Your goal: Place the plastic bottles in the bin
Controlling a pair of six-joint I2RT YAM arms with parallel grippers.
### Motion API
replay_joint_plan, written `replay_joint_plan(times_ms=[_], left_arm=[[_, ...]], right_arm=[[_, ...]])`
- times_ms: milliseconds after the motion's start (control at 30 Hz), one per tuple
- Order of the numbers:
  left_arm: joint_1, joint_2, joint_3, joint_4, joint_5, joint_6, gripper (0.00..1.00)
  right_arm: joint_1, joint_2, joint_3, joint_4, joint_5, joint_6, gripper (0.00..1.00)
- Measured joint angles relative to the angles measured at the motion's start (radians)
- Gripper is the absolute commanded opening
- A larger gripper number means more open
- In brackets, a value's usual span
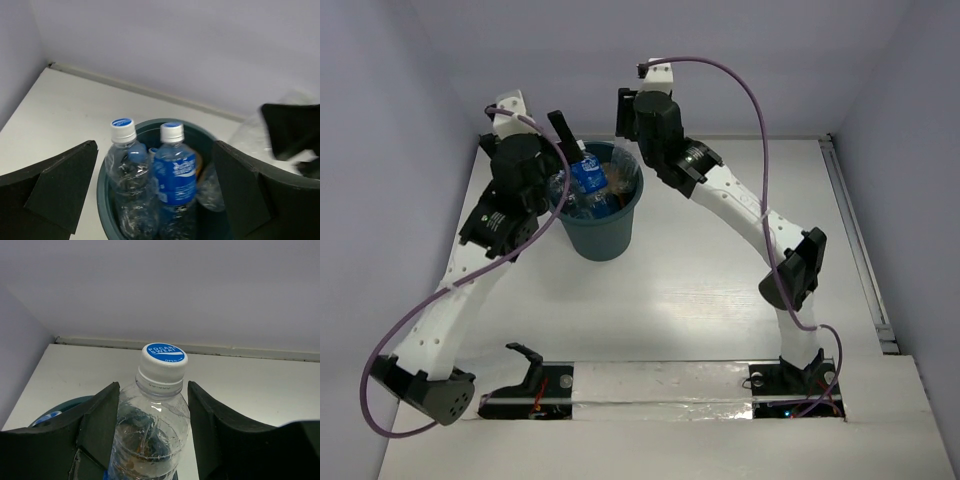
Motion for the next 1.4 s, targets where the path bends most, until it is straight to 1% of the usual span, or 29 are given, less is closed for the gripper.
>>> replay_joint_plan(times_ms=[133,267,367,567,600,667,700,767,800,867,967,1100,1233,1267,1300,1333,1367,1400], left_arm=[[0.000,-0.040,0.058,-0.042,0.047,-0.043,0.99],[0.000,-0.036,0.110,-0.096,0.105,-0.090,0.99],[0.000,-0.028,0.127,-0.132,0.144,-0.116,0.99],[0.006,-0.028,0.142,-0.194,0.206,-0.162,0.99],[0.006,-0.031,0.142,-0.202,0.212,-0.168,0.99],[0.006,-0.040,0.143,-0.214,0.224,-0.182,0.99],[0.006,-0.047,0.143,-0.221,0.231,-0.188,0.99],[0.006,-0.058,0.156,-0.241,0.240,-0.197,0.99],[0.006,-0.063,0.169,-0.249,0.243,-0.200,0.99],[0.006,-0.072,0.199,-0.261,0.249,-0.208,0.99],[0.006,-0.089,0.238,-0.272,0.249,-0.214,0.99],[0.006,-0.113,0.269,-0.286,0.250,-0.222,0.99],[0.006,-0.122,0.286,-0.297,0.255,-0.228,0.99],[0.006,-0.122,0.289,-0.301,0.257,-0.230,0.99],[0.006,-0.122,0.292,-0.306,0.259,-0.230,0.99],[0.006,-0.123,0.293,-0.311,0.262,-0.230,0.99],[0.006,-0.124,0.294,-0.316,0.265,-0.230,0.99],[0.006,-0.127,0.294,-0.325,0.268,-0.230,0.99]], right_arm=[[0.007,0.000,-0.032,0.052,-0.020,-0.032,0.55],[0.027,0.003,-0.032,0.064,-0.026,-0.076,0.59],[0.039,0.009,-0.040,0.076,-0.030,-0.097,0.61],[0.054,0.022,-0.098,0.066,-0.065,-0.105,0.69],[0.058,0.029,-0.105,0.064,-0.079,-0.108,0.72],[0.060,0.043,-0.110,0.061,-0.108,-0.111,0.76],[0.060,0.049,-0.109,0.056,-0.121,-0.110,0.81],[0.059,0.063,-0.099,0.030,-0.134,-0.097,0.86],[0.059,0.070,-0.089,0.014,-0.136,-0.086,0.92],[0.059,0.076,-0.076,-0.011,-0.137,-0.064,1.00],[0.059,0.076,-0.048,-0.031,-0.135,-0.024,1.00],[0.060,0.060,0.027,-0.059,-0.134,0.026,1.00],[0.063,-0.031,0.051,-0.066,-0.133,0.063,1.00],[0.063,-0.064,0.050,-0.072,-0.130,0.071,0.98],[0.063,-0.101,0.042,-0.072,-0.126,0.078,0.94],[0.064,-0.155,0.010,-0.063,-0.123,0.091,0.76],[0.064,-0.222,-0.035,-0.063,-0.116,0.097,0.53],[0.065,-0.296,-0.107,-0.048,-0.111,0.109,0.27]])
